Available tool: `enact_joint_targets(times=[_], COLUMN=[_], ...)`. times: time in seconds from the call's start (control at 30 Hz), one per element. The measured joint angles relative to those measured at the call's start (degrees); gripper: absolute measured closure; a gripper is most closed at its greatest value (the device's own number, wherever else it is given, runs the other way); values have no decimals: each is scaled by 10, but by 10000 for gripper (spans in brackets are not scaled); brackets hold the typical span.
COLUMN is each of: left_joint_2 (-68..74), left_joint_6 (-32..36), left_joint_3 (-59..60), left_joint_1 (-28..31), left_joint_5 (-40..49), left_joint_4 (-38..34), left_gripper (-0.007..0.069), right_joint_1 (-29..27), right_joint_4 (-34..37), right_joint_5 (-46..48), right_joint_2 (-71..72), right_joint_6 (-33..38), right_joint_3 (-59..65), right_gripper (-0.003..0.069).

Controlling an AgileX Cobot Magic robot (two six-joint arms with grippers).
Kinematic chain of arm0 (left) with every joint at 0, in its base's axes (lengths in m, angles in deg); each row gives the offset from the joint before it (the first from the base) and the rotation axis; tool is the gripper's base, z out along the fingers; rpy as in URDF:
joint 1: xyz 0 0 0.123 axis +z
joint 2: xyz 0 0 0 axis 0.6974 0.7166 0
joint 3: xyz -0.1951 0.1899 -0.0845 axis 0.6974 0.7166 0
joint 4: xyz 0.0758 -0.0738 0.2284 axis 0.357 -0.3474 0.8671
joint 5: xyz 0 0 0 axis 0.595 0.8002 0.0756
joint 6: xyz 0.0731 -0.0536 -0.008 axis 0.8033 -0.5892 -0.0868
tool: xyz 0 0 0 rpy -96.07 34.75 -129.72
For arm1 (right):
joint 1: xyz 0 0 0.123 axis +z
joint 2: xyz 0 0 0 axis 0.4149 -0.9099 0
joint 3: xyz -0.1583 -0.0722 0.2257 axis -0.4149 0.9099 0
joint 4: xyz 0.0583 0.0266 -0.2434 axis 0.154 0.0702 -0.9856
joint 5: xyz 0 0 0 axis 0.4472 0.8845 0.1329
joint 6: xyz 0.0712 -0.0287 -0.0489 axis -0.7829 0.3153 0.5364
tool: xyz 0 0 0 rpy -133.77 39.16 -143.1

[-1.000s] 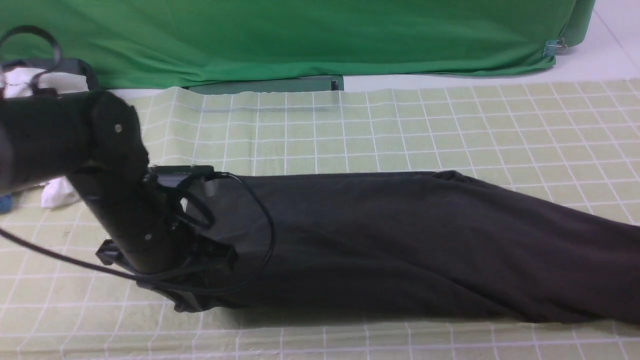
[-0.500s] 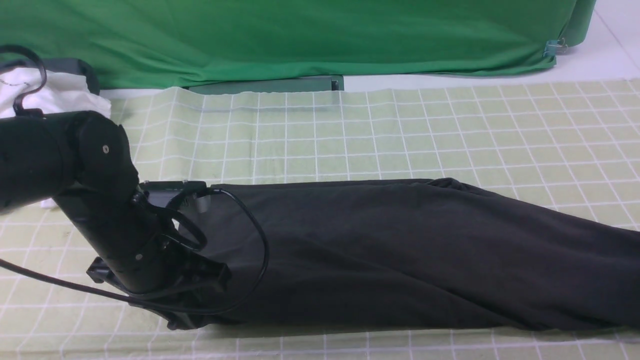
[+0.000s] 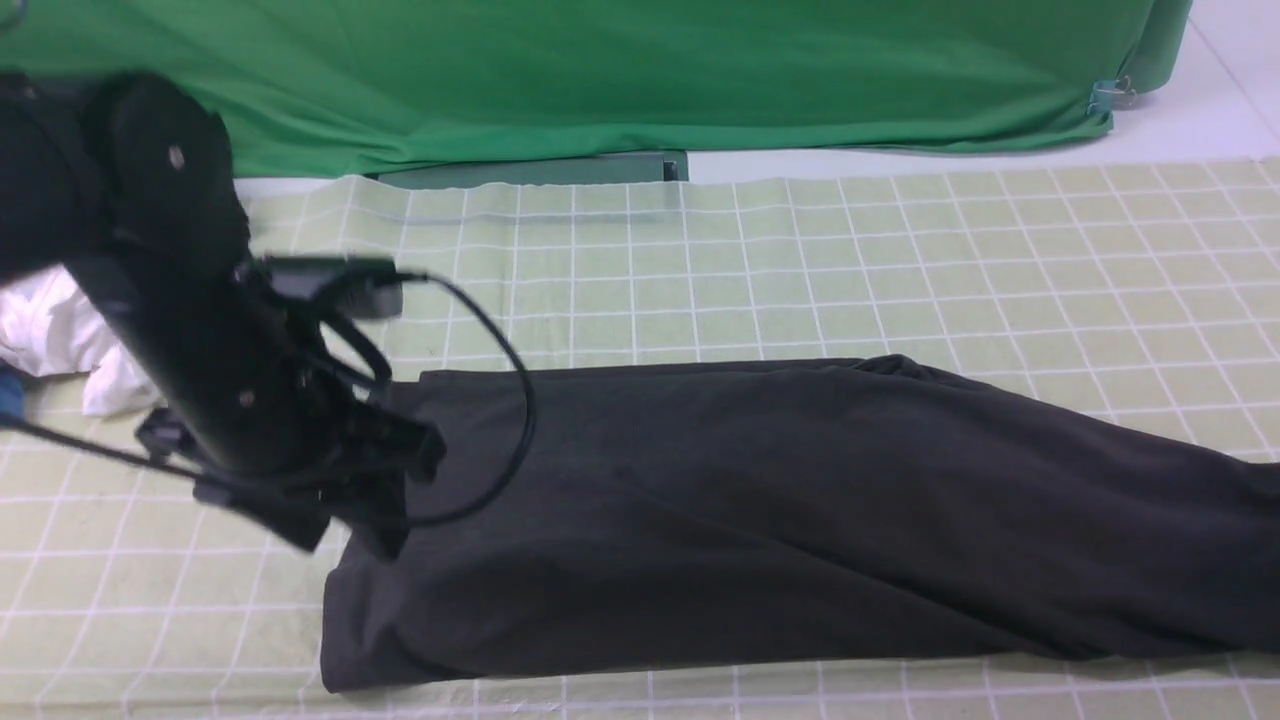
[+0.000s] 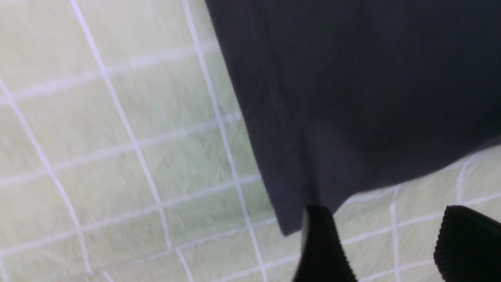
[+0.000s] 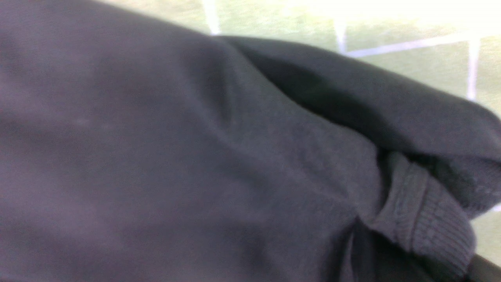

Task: Fold a long-sleeved shirt over a green coffee tablecloth.
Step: 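Pull the folded dark garment lengthwise by its ends to straighten it flat on the table, then fold the right end of the dark garment over onto its left end with the right gripper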

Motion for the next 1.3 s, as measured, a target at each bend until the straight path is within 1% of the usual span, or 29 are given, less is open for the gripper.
enact_joint_targets(times=[0.13, 0.2, 0.27, 0.37, 0.4, 0.43, 0.47, 0.5, 0.53, 0.57, 0.6, 0.7, 0.73, 0.77, 0.8, 0.83, 0.93, 1.0, 1.03, 1.1, 1.27, 1.3], left_joint_2=[-2, -2, -2, -2, -2, -2, -2, -2, -2, -2, -2, -2, -2, -2, -2, -2, -2, -2, -2, -2, -2, -2], left_joint_6=[-1, -2, -2, 20, 30, 43, 50, 57, 61, 64, 78, 90, 90, 91, 92, 92, 92, 93, 93, 93, 94, 94], left_joint_3=[-38, -53, -65, -78, -81, -82, -82, -82, -82, -82, -82, -82, -82, -82, -82, -82, -82, -82, -82, -82, -82, -82], left_joint_1=[0, 2, 8, 33, 45, 72, 91, 107, 116, 125, 150, 176, 177, 183, 185, 186, 187, 187, 187, 187, 187, 187], left_joint_5=[-1, -7, -4, 1, -2, -15, -24, -31, -35, -37, -40, -41, -41, -41, -41, -41, -41, -41, -41, -45, -58, -59], left_joint_4=[13, 23, 23, 7, -2, -21, -36, -50, -58, -66, -91, -114, -114, -117, -118, -120, -124, -127, -128, -131, -134, -134], left_gripper=[210, 235, 281, 386, 430, 508, 553, 580, 592, 600, 612, 613, 613, 613, 612, 612, 612, 612, 612, 612, 612, 612], right_joint_1=[3, 14, 30, 73, 99, 145, 182, 216, 245, 259, 319, 428, 435, 480, 505, 543, 608, 643, 643, 677, 709, 711], right_joint_4=[28, 42, 53, 80, 95, 118, 129, 136, 140, 142, 146, 150, 151, 152, 152, 152, 152, 153, 153, 154, 154, 154], right_joint_5=[23, 35, 41, 41, 42, 39, 33, 27, 23, 19, -4, -66, -76, -115, -137, -165, -219, -242, -244, -278, -349, -352], right_joint_2=[19, 46, 70, 119, 133, 154, 164, 168, 169, 170, 168, 152, 151, 135, 126, 110, 60, 27, 23, -25, -101, -104], right_joint_6=[6, 4, -6, -28, -37, -53, -66, -79, -90, -95, -120, -164, -166, -182, -193, -207, -225, -232, -233, -239, -246, -246], right_joint_3=[-9, -11, -16, -33, -41, -55, -64, -71, -77, -80, -90, -98, -99, -101, -102, -106, -126, -145, -147, -176, -218, -220], right_gripper=[631, 631, 631, 631, 631, 631, 631, 631, 631, 631, 631, 631, 631, 631, 631, 631, 631, 631, 631, 631, 631, 630])
